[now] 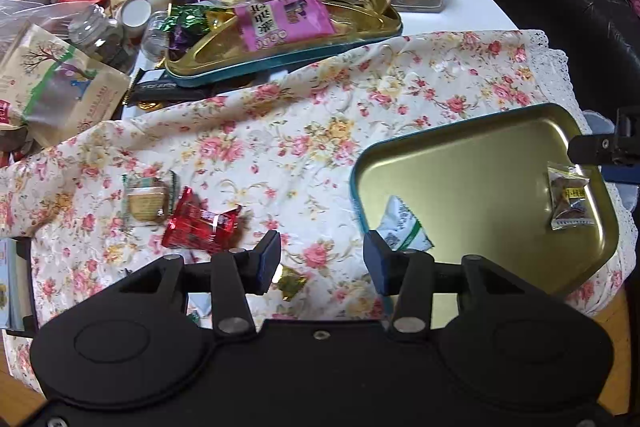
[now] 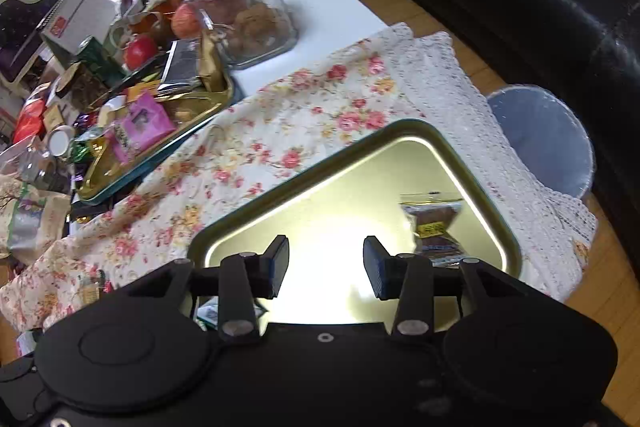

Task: Organize snacks
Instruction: 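Withdraw both open tools from the tray back toward the scattered snacks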

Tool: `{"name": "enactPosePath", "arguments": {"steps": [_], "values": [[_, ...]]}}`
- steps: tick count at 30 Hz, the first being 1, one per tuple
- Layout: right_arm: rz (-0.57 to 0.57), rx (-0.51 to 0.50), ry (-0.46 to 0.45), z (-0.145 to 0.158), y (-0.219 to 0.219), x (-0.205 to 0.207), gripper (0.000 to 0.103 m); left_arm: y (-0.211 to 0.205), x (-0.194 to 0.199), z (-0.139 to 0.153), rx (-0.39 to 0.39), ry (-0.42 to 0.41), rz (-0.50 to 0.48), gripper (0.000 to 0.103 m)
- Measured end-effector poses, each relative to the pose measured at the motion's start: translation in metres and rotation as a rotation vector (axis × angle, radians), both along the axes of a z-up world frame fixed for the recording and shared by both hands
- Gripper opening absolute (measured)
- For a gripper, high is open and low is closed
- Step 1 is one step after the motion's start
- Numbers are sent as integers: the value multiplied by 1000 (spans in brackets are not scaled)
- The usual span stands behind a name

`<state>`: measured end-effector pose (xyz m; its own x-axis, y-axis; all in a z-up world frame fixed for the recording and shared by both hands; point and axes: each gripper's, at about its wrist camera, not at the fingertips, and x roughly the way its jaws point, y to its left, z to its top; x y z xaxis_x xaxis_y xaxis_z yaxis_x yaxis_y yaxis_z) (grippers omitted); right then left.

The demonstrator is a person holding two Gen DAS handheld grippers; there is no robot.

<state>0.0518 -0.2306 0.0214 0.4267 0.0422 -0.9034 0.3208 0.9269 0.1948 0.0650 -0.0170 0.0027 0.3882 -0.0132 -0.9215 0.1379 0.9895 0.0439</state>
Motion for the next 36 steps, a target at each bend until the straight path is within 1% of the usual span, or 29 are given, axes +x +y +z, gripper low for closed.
{"name": "enactPosePath", "arguments": {"steps": [6,10,15,18,21,23,28,32,36], "values": [[51,5,-18,8,29,7,44,25,-3,5,-35,18,26,54],[90,13,-12,8,46,12,44,45,-2,7,-50,26,68,54],[102,25,-3,6,58,18,44,66,0,6,-18,21,140,54],[107,24,-2,5,62,19,44,81,1,6,-48,41,171,54],[118,11,1,4,66,19,44,88,2,5,-47,40,183,54],[126,7,6,2,69,19,44,91,3,3,-45,46,187,54],[136,24,24,-5,74,26,44,103,8,-2,-73,84,222,54],[151,25,48,-14,81,36,44,112,9,-3,-56,85,273,54],[174,28,75,-23,88,37,44,122,1,-2,-40,69,305,54]]}}
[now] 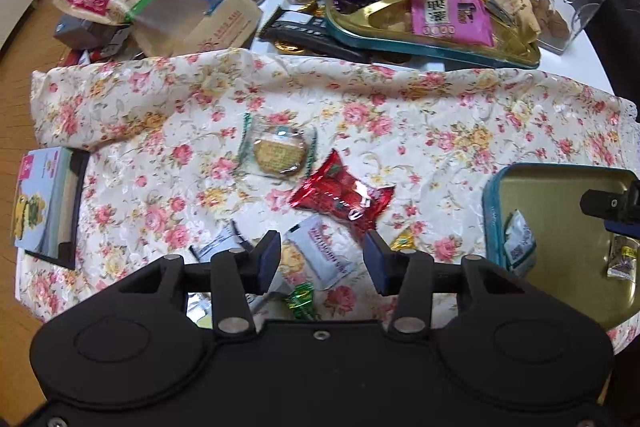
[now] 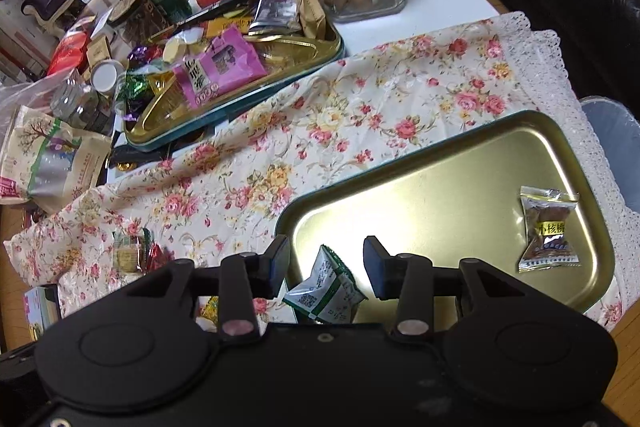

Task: Organize snacks
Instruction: 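Withdraw both open tools from the tray back toward the scattered snacks, then close the right tool on the gold-wrapped candy while the left tool reaches a white packet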

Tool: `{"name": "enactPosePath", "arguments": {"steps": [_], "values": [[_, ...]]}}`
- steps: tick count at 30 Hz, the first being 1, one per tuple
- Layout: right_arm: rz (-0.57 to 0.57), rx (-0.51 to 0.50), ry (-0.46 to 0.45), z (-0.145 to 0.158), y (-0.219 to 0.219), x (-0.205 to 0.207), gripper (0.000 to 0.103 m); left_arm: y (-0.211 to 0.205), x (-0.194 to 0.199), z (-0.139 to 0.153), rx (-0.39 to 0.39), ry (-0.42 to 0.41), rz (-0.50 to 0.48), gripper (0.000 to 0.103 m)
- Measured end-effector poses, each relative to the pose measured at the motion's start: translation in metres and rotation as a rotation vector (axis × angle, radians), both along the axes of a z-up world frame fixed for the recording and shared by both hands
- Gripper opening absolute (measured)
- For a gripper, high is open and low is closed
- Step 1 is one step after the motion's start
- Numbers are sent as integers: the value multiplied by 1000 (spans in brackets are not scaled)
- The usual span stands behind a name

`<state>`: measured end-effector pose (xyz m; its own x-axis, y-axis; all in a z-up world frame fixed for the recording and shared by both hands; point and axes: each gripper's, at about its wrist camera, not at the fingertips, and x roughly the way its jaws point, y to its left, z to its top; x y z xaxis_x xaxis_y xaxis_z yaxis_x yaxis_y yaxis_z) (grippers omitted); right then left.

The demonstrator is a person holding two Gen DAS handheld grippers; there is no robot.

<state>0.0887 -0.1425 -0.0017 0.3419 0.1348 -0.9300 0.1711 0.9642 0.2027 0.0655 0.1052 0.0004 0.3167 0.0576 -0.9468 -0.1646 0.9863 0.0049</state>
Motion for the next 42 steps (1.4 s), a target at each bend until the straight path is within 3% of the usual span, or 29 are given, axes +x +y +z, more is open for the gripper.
{"name": "enactPosePath", "arguments": {"steps": [6,9,17,22,27,42], "values": [[107,-79,-46,-2,20,-16,43,13,-19,6,-70,10,44,54],[164,-53,-63,5,29,-28,43,20,-20,12,-78,-6,73,54],[212,14,-63,17,57,-37,43,45,-16,2,-35,15,124,54],[272,-19,-62,15,79,-40,43,63,-21,-4,-1,14,155,54],[320,-32,-37,3,100,-38,43,74,-23,-6,11,6,142,54],[345,-83,44,-49,134,-17,43,110,-32,-23,-50,63,184,54]]}}
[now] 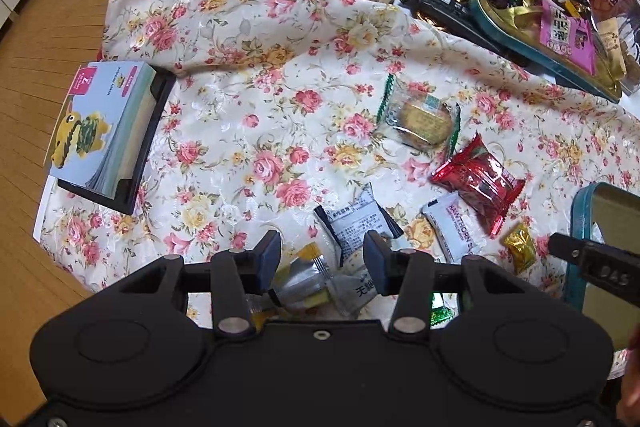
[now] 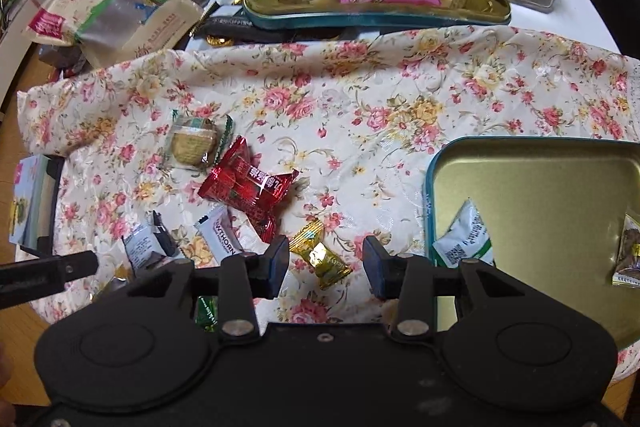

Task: Organize snacks
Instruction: 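Close the right tool on the gold-wrapped candy while the left tool reaches a white packet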

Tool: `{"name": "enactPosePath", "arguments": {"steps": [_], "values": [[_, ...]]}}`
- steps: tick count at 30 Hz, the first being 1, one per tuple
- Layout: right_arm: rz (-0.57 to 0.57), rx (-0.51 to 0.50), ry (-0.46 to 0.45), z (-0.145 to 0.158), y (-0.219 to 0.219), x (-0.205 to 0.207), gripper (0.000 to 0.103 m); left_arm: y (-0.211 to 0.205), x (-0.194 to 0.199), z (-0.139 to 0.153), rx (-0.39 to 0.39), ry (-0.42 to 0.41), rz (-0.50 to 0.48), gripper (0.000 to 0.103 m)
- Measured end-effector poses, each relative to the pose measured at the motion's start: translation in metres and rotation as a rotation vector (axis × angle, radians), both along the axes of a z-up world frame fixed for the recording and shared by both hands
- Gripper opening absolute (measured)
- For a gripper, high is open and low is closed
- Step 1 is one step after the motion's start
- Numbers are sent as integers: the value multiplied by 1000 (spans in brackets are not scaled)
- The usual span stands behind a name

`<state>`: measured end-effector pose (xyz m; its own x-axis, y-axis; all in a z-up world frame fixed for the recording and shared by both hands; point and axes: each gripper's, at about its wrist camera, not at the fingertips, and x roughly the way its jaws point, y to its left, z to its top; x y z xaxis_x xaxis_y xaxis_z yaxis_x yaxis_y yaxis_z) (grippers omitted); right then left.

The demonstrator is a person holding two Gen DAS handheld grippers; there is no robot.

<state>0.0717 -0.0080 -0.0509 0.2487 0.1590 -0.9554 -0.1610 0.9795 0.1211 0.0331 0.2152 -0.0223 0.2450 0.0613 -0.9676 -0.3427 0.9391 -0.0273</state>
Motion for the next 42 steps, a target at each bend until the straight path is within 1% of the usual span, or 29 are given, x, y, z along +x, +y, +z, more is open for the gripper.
{"name": "enactPosePath", "arguments": {"steps": [4,7,10,14,17,21,26,28,29,32,35,37,38,39,42], "values": [[29,-21,26,-21,7,5,43,8,2,2,-21,-5,21,54],[45,-25,25,-28,10,8,43,11,2,3,-18,-7,22,54],[86,-29,29,-34,16,8,43,13,2,0,-23,-4,8,54],[142,-69,11,-40,27,6,43,16,1,-5,-27,6,3,54],[164,-101,-21,-41,33,5,43,18,1,-6,-20,10,11,54],[160,-96,-29,-45,35,8,43,20,1,-7,-35,13,25,54],[161,-92,-25,-53,38,6,43,18,1,-6,-34,7,17,54],[163,-97,-20,-57,38,6,41,18,1,-5,-38,6,15,54],[163,-98,-14,-59,38,6,38,18,0,-5,-37,6,15,54],[167,-103,-42,-60,38,4,37,17,0,-6,-32,9,14,54],[181,-101,-54,-62,40,2,52,16,1,-7,-30,12,11,54],[162,-103,-66,-62,41,0,52,16,1,-7,-27,12,9,54],[152,-91,-70,-62,40,-1,55,16,1,-7,-27,12,7,54],[148,-85,-82,-62,39,-2,56,15,1,-7,-27,12,5,54],[177,-87,-109,-63,39,-6,55,15,2,-6,-27,13,4,54]]}}
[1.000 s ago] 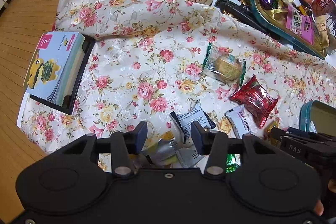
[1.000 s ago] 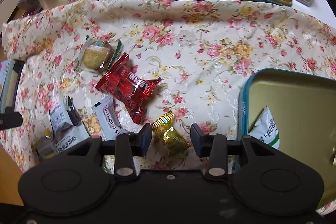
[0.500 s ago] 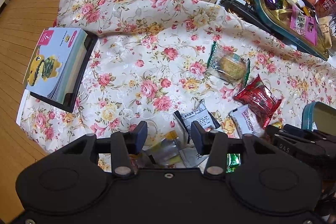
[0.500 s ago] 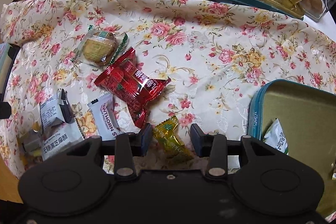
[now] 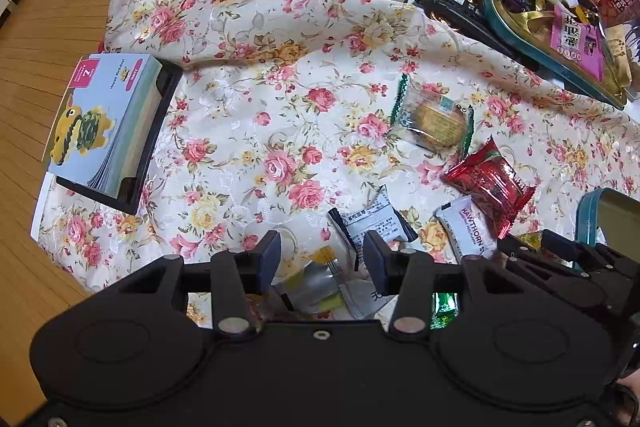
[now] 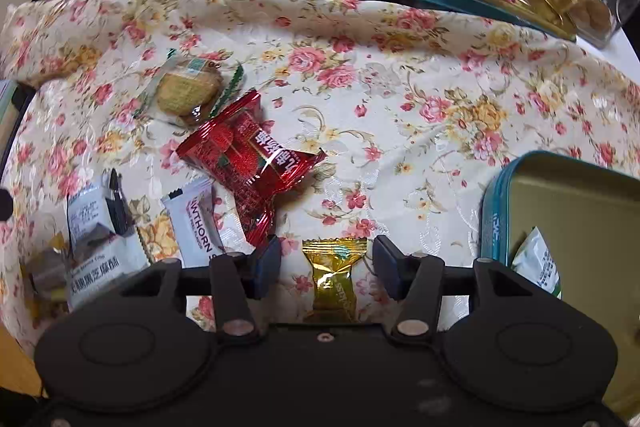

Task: Organize snacks
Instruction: 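Close the right tool on the gold-wrapped candy while the left tool reaches a white packet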

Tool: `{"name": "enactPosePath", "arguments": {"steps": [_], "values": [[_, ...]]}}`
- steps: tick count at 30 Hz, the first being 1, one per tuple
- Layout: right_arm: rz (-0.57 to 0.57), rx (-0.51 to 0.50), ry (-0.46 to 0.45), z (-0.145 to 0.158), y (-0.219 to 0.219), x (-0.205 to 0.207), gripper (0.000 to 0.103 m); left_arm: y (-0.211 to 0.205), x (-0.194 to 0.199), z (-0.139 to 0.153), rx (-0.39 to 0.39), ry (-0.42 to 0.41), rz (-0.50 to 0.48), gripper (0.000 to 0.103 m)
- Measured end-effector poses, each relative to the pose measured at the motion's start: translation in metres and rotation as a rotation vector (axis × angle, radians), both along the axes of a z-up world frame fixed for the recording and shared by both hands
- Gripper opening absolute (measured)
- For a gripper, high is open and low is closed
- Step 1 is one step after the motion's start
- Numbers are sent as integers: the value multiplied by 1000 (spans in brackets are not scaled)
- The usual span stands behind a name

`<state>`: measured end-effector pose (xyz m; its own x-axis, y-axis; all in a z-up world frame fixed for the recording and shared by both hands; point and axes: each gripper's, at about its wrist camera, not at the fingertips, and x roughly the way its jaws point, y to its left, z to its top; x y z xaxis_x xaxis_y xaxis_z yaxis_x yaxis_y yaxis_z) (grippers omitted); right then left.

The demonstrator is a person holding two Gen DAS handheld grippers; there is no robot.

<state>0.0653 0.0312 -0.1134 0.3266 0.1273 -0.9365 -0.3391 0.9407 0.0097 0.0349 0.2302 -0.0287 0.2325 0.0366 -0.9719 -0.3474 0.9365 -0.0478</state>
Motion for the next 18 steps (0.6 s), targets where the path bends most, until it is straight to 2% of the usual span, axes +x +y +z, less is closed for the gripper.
{"name": "enactPosePath", "arguments": {"steps": [3,14,16,18], "values": [[6,4,-15,0,-2,-5,55,-1,1,0,0,0,-1,54],[-5,-3,25,1,-3,-6,54,-4,1,-1,22,0,-17,54],[17,-8,36,3,-1,-6,45,-4,0,0,36,-11,-23,54],[29,-12,35,5,1,-9,20,-3,0,1,51,-17,-25,54]]}}
